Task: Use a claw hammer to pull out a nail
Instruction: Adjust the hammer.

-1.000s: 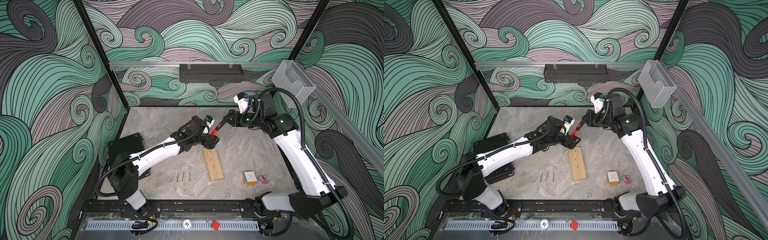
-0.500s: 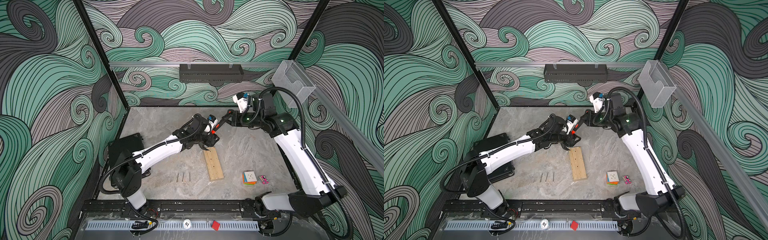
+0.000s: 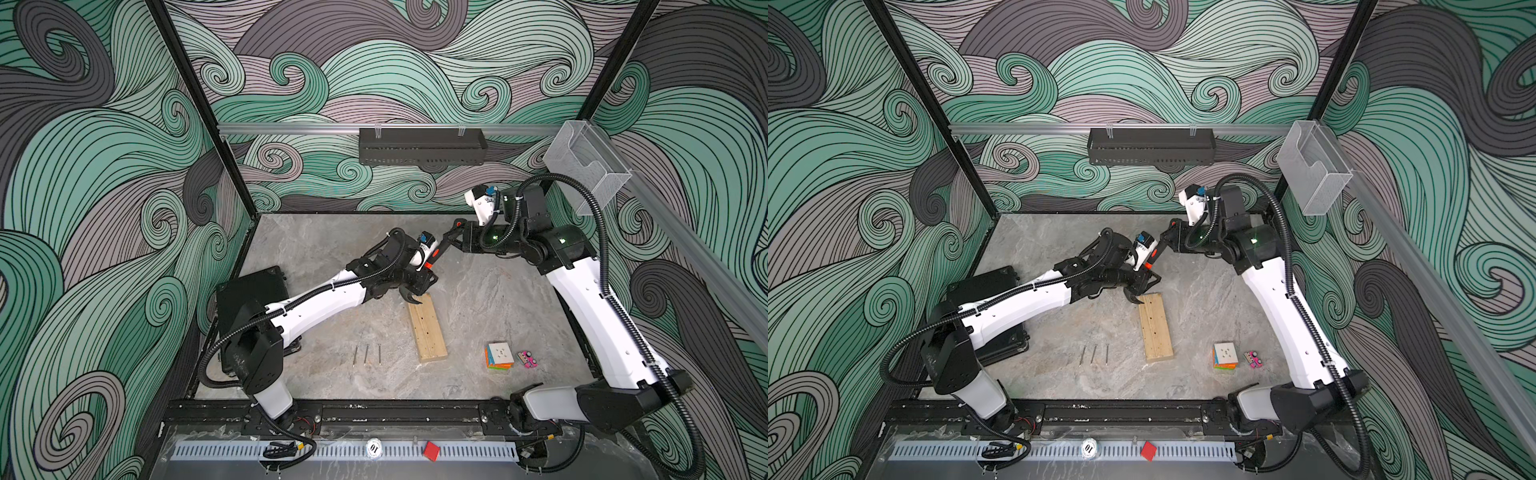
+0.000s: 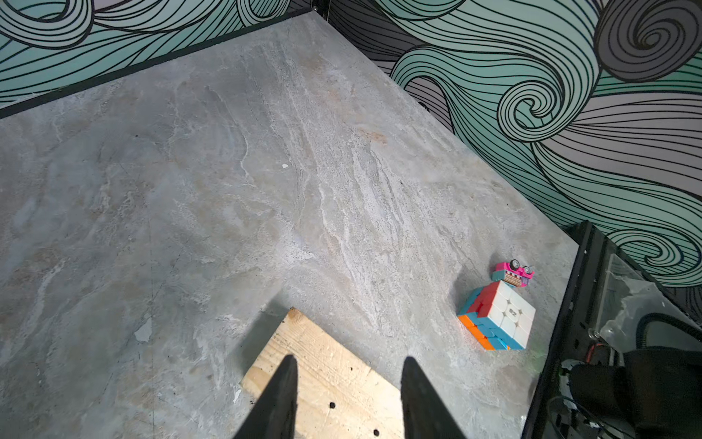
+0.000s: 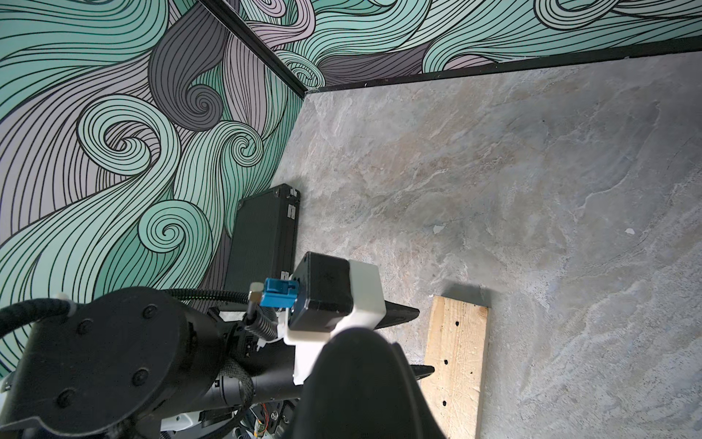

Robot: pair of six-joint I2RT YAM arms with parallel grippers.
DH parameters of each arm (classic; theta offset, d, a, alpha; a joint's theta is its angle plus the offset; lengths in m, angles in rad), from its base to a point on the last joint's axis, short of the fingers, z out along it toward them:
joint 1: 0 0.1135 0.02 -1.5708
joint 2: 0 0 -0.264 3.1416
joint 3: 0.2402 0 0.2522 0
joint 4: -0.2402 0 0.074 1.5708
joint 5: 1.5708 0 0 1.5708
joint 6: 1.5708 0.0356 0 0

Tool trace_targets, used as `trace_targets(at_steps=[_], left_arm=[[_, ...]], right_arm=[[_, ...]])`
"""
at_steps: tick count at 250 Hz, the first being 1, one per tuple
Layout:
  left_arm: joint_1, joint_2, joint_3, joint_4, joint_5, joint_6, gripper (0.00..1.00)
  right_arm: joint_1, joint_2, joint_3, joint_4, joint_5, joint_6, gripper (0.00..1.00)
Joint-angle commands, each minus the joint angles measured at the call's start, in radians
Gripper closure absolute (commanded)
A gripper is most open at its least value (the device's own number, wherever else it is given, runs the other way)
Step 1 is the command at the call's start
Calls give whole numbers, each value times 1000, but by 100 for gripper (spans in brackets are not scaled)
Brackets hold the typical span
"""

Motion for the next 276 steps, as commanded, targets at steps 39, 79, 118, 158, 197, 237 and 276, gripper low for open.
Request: trace_targets(at_steps=[39,79,118,158,197,237,276], left_arm=[[9,11,44,-15,-5,-31,100],[9,18,59,-25,2,-28,100],[9,16,70,-50,9,-20,100],[9,15,84,-68,5,-16,100],[9,25,104,-83,4,-20,100],[9,40,121,-99,0,-25,100],[9,55,143,-122,-24,-36,100]], right_arm=[[-12,-23,19,76,-39,46,83],[-16,-24,11,85,-23,52,75],[-18,-26,-12,113,-20,60,70],[-20,-17,-15,119,-18,63,67],[-21,-21,-23,128,-12,64,57],[-26,-30,-36,139,2,65,53],[-31,-32,-49,145,14,66,43]])
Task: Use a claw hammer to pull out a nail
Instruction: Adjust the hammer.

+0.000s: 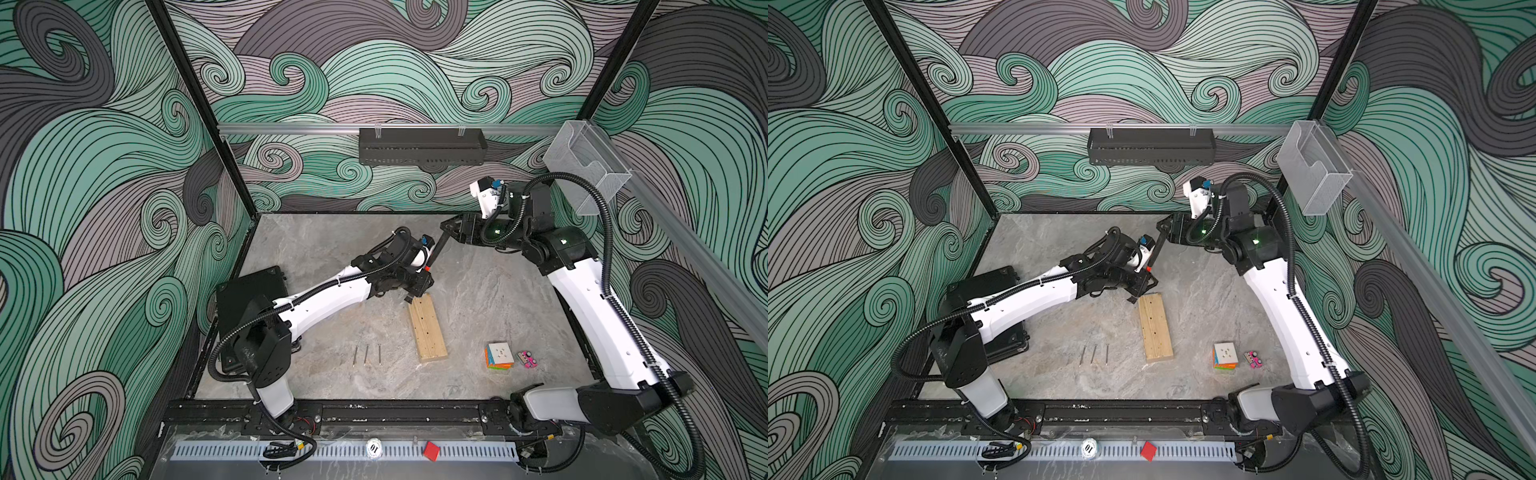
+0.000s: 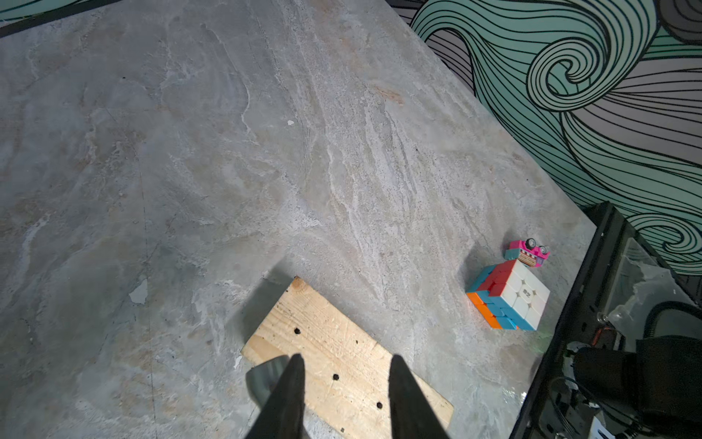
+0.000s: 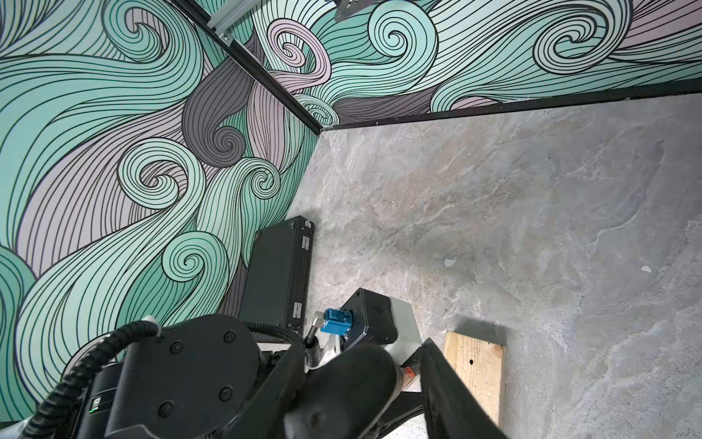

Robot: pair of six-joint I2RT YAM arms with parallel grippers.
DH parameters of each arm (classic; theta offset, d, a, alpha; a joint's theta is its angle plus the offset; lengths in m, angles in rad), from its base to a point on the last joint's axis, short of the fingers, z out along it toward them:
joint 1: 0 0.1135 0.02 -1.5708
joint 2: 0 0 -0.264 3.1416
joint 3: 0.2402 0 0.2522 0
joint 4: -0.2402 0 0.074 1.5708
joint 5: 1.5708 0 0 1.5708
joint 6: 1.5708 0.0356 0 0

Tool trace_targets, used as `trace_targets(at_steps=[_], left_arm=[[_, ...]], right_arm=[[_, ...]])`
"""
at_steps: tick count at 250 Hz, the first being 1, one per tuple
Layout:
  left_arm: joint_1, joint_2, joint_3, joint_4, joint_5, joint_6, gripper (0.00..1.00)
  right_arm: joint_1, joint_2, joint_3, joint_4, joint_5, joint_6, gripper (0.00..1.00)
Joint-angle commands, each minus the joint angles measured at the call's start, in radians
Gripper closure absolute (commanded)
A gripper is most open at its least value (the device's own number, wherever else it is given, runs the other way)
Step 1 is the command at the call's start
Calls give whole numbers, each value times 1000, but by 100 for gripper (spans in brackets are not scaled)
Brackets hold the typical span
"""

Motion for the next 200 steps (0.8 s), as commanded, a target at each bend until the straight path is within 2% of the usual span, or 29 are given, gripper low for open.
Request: trace_targets(at_steps=[1,65,124,200], left_arm=[[8,-3,74,5,-18,-15,100],[8,10,92,-12,-36,-22,100],[7,23,106,-9,-41,-24,100],[8,48,128,-24,-70,-30,100]], right_arm=[[-10,-23,-17,15,21,4,43],[-18,-46,-48,50,39,7,28],[-29,-50,-63,63,37,9,25],[-48,-82,-72,68,54,0,15]])
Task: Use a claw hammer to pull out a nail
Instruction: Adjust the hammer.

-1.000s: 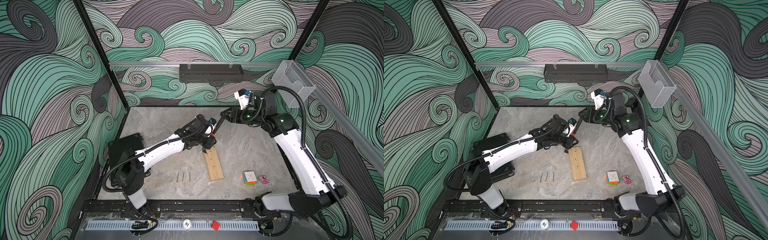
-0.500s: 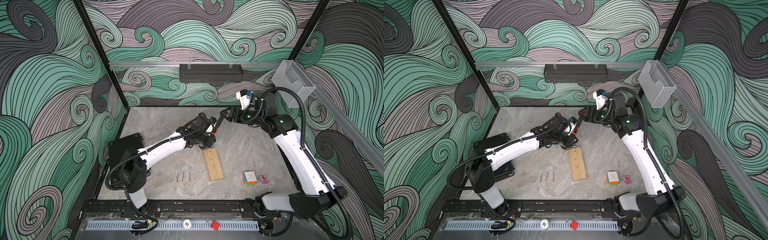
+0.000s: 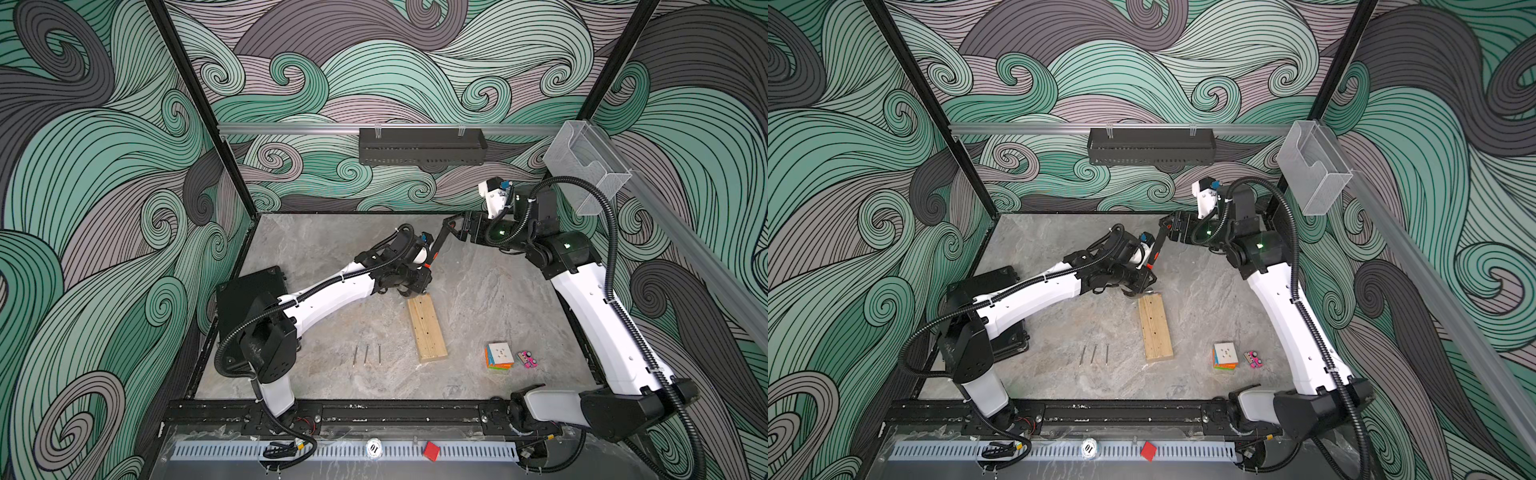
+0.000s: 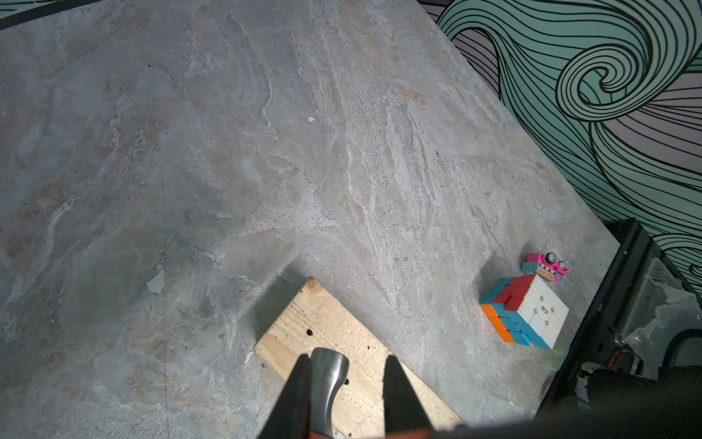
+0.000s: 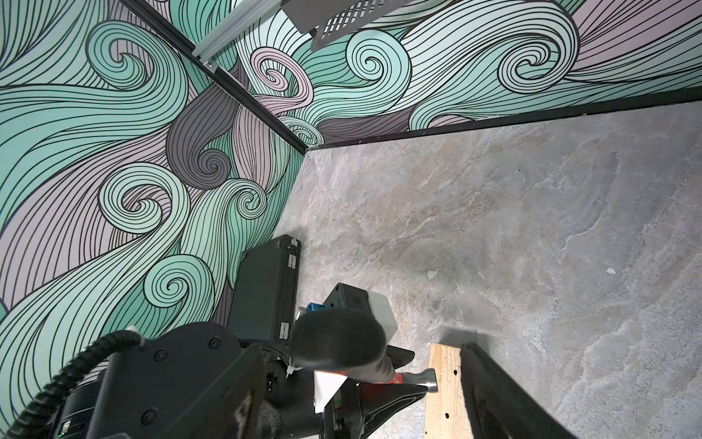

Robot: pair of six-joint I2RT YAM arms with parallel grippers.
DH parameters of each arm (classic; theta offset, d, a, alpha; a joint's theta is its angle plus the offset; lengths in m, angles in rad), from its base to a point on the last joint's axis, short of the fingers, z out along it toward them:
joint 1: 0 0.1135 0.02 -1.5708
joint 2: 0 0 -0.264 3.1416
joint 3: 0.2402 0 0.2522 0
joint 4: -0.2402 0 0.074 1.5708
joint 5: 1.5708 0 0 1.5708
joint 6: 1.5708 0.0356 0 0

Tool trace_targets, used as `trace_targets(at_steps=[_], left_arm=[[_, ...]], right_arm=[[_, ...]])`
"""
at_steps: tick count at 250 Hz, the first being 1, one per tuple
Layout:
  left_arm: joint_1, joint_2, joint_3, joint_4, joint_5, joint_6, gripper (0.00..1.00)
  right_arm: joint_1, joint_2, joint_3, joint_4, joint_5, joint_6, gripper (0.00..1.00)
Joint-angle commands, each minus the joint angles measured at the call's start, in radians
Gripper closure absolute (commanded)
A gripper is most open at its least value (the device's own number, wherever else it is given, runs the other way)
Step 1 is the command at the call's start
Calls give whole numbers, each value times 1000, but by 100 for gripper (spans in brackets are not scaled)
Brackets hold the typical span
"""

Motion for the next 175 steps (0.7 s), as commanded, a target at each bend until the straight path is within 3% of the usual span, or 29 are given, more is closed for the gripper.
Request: trace_targets(at_steps=[1,126,175], left_arm=[[8,7,78,20,-27,-8,100],[60,16,69,-81,-178,-73,100],[62,18,77,-78,-190,-87,100]], right_arm=[[-13,-41,-15,12,17,-11,15],[-49,-97,-71,24,36,-2,9],[-49,-72,-136,198,-19,115,8]])
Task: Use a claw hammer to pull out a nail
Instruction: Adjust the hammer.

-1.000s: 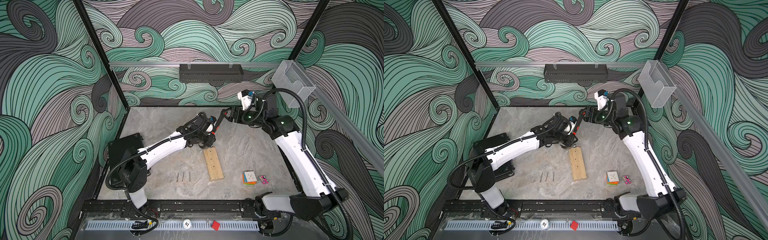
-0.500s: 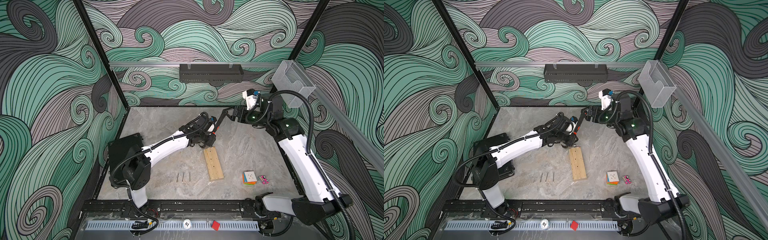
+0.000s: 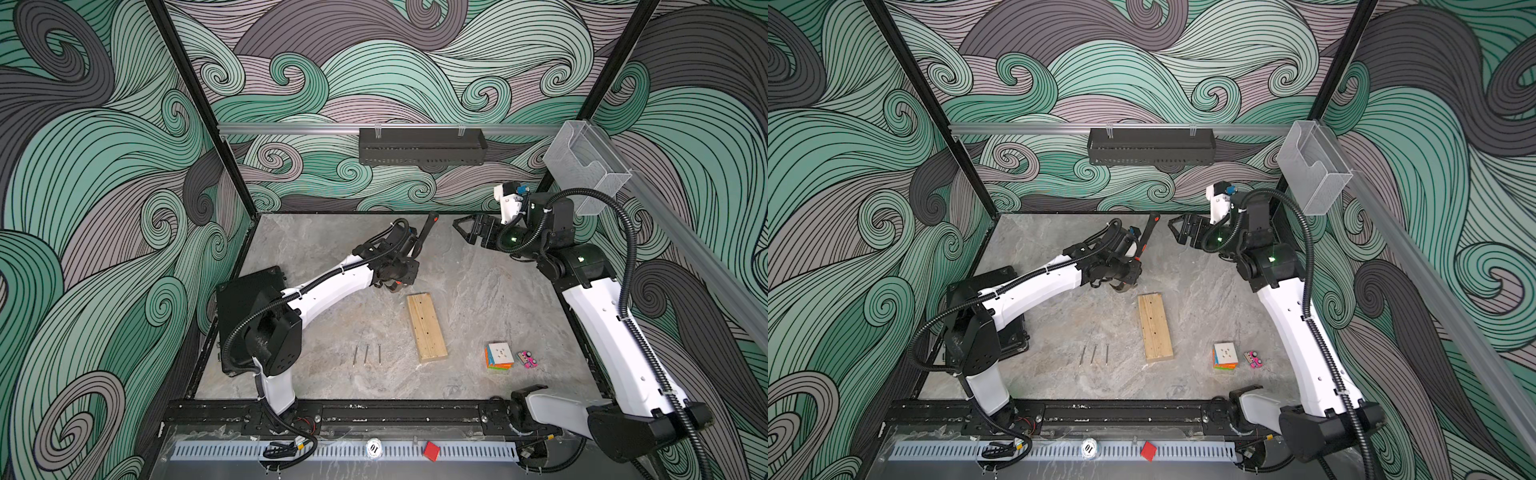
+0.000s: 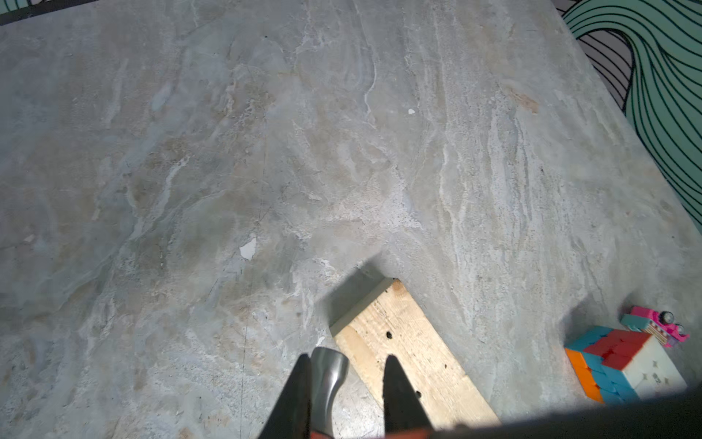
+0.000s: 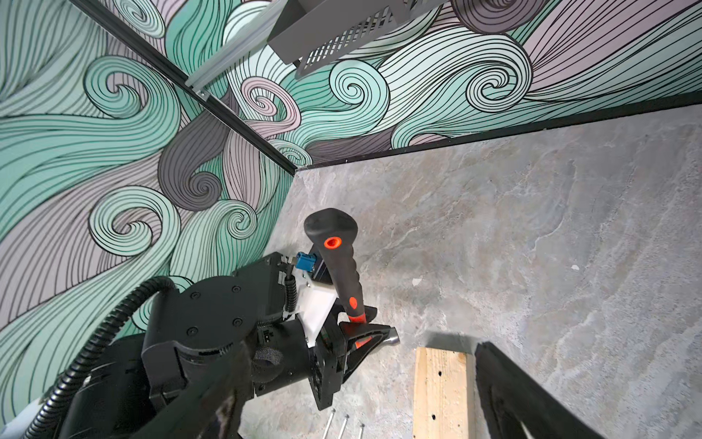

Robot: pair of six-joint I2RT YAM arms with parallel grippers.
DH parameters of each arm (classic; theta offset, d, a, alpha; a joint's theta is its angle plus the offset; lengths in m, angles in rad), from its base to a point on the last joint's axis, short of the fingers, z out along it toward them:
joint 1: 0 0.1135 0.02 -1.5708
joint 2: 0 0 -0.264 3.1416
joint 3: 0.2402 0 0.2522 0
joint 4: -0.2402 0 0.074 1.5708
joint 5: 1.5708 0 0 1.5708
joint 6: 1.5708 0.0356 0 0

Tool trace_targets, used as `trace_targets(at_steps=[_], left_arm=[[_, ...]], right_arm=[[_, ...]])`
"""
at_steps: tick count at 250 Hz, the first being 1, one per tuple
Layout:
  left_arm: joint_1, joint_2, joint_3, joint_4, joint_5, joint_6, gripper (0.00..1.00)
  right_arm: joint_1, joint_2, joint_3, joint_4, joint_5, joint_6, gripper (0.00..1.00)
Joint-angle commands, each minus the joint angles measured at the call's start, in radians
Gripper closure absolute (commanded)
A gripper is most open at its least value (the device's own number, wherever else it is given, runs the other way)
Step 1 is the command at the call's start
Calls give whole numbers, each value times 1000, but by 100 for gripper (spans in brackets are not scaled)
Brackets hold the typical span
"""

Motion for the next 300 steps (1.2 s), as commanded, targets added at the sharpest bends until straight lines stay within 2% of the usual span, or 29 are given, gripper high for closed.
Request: trace_targets(at_steps=[1,64,152,197,222,287,300], left_arm=[[0,-21,33,19,-28,-23,100],[-1,-4,39,32,-15,-73,100],[-15,-1,50,37,-4,-83,100],[-28,3,55,37,-5,-87,100],[-33,2,60,38,-6,-86,100],[-37,7,67,36,-4,-88,100],[-37,5,70,37,-1,-91,100]], right_arm=[[-6,15,-35,138,-41,82,8],[23,55,-94,272,-23,162,8],[125,146,-70,315,79,148,12],[161,196,-45,314,141,137,17],[173,216,-33,309,181,136,25],[207,240,-10,282,258,124,64],[207,240,-11,282,267,125,69]])
